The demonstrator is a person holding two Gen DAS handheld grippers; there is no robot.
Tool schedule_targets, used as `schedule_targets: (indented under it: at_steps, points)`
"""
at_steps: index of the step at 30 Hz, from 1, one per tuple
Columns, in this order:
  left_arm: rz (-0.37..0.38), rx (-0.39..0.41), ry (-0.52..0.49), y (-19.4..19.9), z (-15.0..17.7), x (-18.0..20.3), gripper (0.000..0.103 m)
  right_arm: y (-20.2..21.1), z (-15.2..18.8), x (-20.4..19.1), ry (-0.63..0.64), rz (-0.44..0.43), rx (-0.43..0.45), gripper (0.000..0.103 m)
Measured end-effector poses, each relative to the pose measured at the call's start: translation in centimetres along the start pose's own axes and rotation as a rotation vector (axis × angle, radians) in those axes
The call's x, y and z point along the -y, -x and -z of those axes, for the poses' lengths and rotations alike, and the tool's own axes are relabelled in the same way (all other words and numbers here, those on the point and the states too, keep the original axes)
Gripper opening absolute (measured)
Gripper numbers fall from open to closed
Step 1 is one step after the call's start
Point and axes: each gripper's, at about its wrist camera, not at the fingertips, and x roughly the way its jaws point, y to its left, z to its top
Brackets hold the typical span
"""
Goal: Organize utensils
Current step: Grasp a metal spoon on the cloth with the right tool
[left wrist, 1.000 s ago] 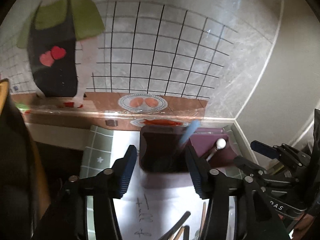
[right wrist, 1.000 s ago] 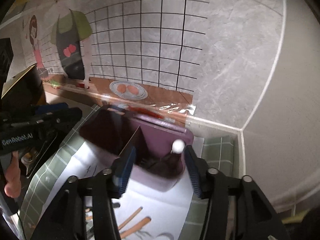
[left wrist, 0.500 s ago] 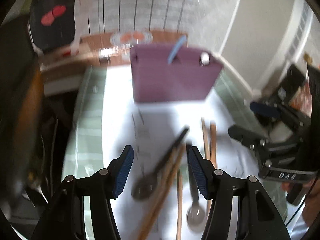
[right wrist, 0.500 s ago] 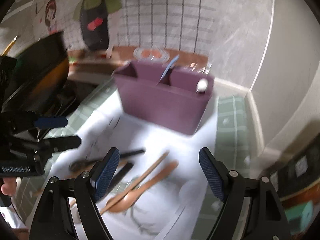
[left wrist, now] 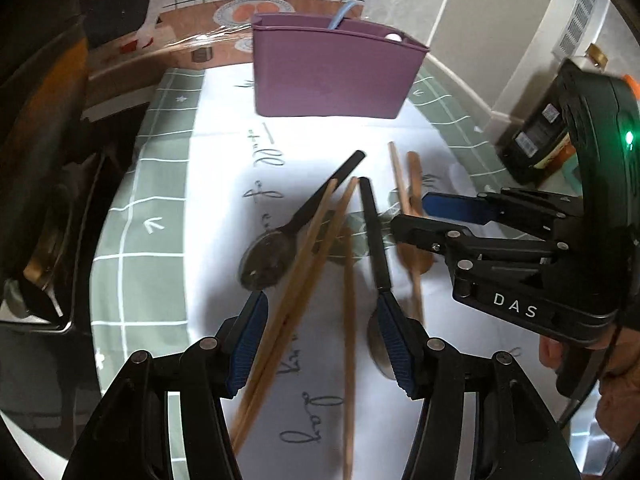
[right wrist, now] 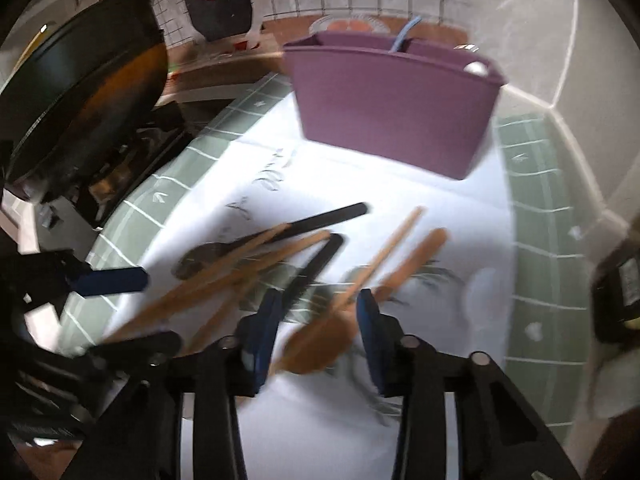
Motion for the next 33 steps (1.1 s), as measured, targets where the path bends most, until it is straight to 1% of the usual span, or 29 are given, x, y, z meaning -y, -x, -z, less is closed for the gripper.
schedule_targets:
  at_steps: [3,5,8,11,14,16,21,27,33]
  points:
    - [-0.052,0.011,0.008,0.5,0.4,-0.5,0.057,-1.0,-0.4,-1.0,0.007,0.001,-0.03,0.029]
    - [-0.074,0.008,0.019,0.9,0.6,-1.1,0.057,-2.0,-0.8,-1.5,0.001,0.009,-0.055,0.027]
    - [-0.09,0.011,0.036,1.5,0.9,-1.8,0.057,-3.1,-1.1,-1.7,-0.017,0.031,-0.088,0.027]
    - [-0.104,0.016,0.044,2.1,1.2,-2.3,0.057,-3.6,-1.4,-2.1,0.006,0.059,-0.096,0.027]
    - [-0.103,0.016,0.049,2.4,1.3,-2.3,0.057,-3.7,-1.4,-2.1,0.023,0.067,-0.103,0.025]
    - [-0.096,0.014,0.056,2.5,1.3,-2.3,0.057,-3.6,-1.4,-1.6,0.012,0.057,-0.106,0.02]
    - [-0.089,0.007,0.044,2.4,1.0,-1.8,0.057,-2.3,-0.6,0.1,-0.006,0.071,-0.09,0.011]
    - [-0.07,0.0,0.003,1.6,0.1,-0.5,0.057,0.4,0.7,2.2,-0.019,0.099,-0.055,0.01]
    - [-0.045,-0.014,-0.055,0.1,-1.3,1.0,0.057,2.6,1.9,5.0,-0.083,0.127,-0.026,0.01]
